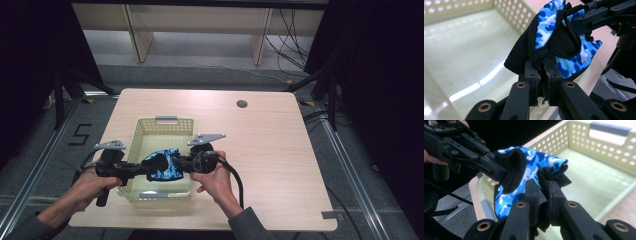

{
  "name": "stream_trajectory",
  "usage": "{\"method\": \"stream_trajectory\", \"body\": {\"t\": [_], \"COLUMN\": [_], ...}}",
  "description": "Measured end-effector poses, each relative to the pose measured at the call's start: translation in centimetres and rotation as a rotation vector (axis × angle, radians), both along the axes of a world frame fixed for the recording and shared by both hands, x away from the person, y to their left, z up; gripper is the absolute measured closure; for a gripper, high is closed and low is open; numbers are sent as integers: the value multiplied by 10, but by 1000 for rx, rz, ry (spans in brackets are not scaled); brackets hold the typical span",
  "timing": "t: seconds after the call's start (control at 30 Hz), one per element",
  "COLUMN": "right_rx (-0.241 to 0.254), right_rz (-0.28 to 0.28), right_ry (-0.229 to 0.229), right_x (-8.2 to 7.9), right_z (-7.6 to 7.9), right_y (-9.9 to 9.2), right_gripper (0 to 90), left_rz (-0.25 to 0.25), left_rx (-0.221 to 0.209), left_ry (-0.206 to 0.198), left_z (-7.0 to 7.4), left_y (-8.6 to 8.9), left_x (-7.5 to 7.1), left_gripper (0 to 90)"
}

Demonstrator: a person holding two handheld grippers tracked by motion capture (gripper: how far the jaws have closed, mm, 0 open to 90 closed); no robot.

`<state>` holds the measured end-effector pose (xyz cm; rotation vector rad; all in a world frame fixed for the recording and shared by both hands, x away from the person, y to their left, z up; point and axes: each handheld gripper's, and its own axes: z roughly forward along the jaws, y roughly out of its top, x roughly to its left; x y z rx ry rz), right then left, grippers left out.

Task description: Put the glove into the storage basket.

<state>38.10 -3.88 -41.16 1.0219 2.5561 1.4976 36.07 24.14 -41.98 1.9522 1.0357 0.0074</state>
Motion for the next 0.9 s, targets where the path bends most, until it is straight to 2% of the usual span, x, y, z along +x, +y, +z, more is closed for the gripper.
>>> {"method": "stream_trajectory", "body": {"t": [0.13, 0.17, 0.2, 0.23, 0.3, 0.47, 0.5, 0.53, 0.6, 0.63, 0.67, 0.73, 0.77, 0.8, 0.83, 0.9], "right_rx": [-9, -16, -37, -44, -60, -100, -112, -126, -145, -159, -166, -157, -177, -183, -192, -198], "right_rz": [8, 14, 13, 8, 12, 26, 27, 27, 23, 29, 30, 20, 22, 21, 28, 24], "right_ry": [22, 34, 30, 43, 54, 73, 77, 78, 74, 77, 78, 74, 82, 78, 74, 75], "right_x": [2, 2, 3, 3, 3, 3, 3, 3, 2, 2, 2, 2, 1, 1, 1, 0], "right_z": [-10, -13, -15, -18, -22, -32, -34, -35, -37, -37, -38, -42, -42, -43, -43, -43], "right_y": [14, 16, 19, 22, 27, 34, 35, 36, 38, 39, 39, 40, 40, 40, 39, 39], "right_gripper": [817, 817, 817, 816, 817, 816, 816, 815, 814, 814, 814, 814, 814, 815, 813, 813], "left_rz": [9, -1, 14, -1, 14, -1, -5, -15, -1, -14, -23, -26, -33, -38, -39, -49], "left_rx": [20, 27, 33, 34, 44, 75, 67, 80, 75, 96, 98, 109, 105, 128, 123, 141], "left_ry": [28, 46, 50, 61, 64, 93, 105, 108, 106, 109, 115, 121, 119, 118, 125, 116], "left_z": [-10, -12, -15, -17, -22, -28, -31, -31, -34, -34, -35, -36, -38, -37, -37, -37], "left_y": [9, 12, 13, 15, 16, 18, 17, 18, 15, 16, 16, 15, 14, 13, 12, 12], "left_x": [0, 1, 0, 1, 0, -1, -1, 0, -1, 0, 0, 0, 0, -1, -1, 1], "left_gripper": [822, 822, 822, 822, 821, 820, 819, 817, 813, 811, 809, 801, 797, 792, 786, 768]}}
